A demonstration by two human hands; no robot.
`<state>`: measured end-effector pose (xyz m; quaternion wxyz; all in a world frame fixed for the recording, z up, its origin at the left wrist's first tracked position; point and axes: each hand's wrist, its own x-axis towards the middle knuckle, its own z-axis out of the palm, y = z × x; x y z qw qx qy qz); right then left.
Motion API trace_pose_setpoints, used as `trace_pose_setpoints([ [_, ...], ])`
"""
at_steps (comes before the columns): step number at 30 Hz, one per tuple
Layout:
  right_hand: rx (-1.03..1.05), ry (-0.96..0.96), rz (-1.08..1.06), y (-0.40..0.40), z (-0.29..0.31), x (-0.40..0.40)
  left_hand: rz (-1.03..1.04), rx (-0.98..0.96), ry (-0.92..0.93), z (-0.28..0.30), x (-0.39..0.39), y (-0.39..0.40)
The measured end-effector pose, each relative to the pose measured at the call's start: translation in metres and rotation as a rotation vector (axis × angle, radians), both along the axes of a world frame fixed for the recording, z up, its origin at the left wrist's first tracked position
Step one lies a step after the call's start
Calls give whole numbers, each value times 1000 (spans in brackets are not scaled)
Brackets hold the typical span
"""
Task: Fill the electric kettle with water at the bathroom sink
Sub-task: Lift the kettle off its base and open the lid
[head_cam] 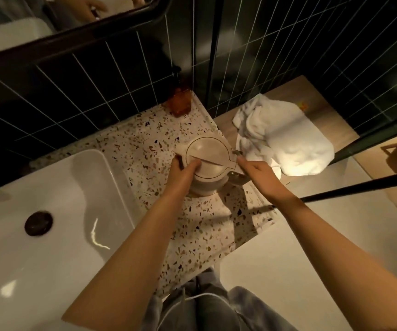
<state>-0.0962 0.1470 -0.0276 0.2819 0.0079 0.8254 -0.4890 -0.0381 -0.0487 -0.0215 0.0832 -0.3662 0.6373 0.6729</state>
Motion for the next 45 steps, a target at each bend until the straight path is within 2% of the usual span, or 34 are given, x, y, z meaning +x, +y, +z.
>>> trace_pose_setpoints([
  [4, -73, -96, 43, 0, -9, -1, -50, 11, 33, 1, -4, -1],
  [9, -205, -101, 0, -3, -7, 4, -2, 52, 52, 6, -7, 3],
  [14, -389, -16, -28, -7, 15, 8, 100, 56, 107, 26, -7, 6],
  [21, -546, 73, 138, -20, 63, 27, 288, 38, 255, 77, 38, -7],
  [31, -592, -24, 472, -67, 90, 88, 560, -23, 366, 114, 161, -33],
  [35, -609, -50, 544, -76, 90, 115, 640, -34, 375, 113, 202, -35],
  [45, -641, -167, 592, -73, 79, 164, 677, 4, 330, 100, 259, -31],
])
